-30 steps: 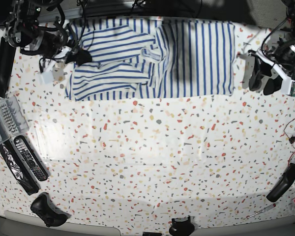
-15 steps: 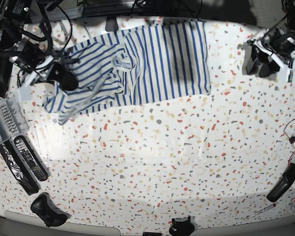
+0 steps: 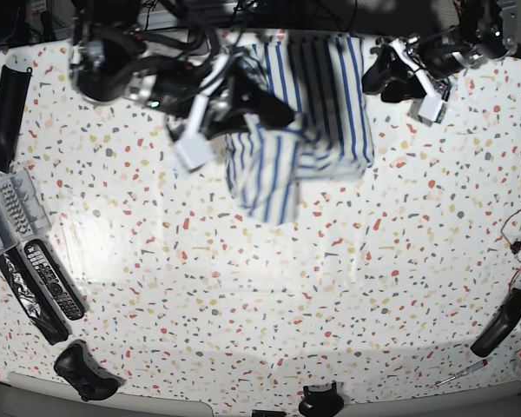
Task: Layout the t-shirt on the table in an organized manner, then fold the t-shirt properly
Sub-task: 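Lift the shirt end with the right gripper and fold it over the middle, then press and smooth the folded shirt into a square with both grippers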
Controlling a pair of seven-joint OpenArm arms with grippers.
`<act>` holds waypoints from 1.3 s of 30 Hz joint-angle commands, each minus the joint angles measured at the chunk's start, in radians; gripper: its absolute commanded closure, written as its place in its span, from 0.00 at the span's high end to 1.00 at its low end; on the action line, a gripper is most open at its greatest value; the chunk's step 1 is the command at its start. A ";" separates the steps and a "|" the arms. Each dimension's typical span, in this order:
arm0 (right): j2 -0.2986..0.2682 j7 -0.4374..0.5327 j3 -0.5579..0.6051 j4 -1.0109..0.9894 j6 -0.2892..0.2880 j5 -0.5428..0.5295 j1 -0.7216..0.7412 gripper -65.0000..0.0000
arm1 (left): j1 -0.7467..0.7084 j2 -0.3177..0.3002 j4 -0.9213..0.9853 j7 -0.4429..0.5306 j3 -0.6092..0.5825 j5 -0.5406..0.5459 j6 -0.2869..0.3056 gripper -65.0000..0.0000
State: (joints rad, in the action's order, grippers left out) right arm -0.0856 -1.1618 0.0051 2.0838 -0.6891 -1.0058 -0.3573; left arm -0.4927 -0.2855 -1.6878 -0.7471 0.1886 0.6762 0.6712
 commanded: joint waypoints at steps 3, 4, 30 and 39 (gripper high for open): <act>0.037 0.045 0.119 0.019 -0.009 0.088 0.005 0.00 | 0.000 -0.011 -0.014 0.016 -0.001 0.013 0.011 0.39; 0.047 0.063 0.156 0.019 -0.009 0.134 0.005 0.00 | 0.000 -0.011 -0.014 0.016 -0.001 0.013 0.011 0.39; 0.080 0.359 0.478 -0.035 0.020 0.221 0.134 0.47 | 0.017 -0.017 -0.022 -0.028 0.256 0.035 0.011 0.39; 0.080 0.342 0.303 -0.035 0.020 0.224 0.180 0.47 | 0.016 -0.017 -0.079 -0.051 0.380 0.181 0.019 0.39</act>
State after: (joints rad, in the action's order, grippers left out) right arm -0.0132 -0.8455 0.3038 2.0296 -0.6624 -0.7601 -0.1856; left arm -0.4763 -0.2924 -1.7470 -0.8158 0.5617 0.8345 0.6823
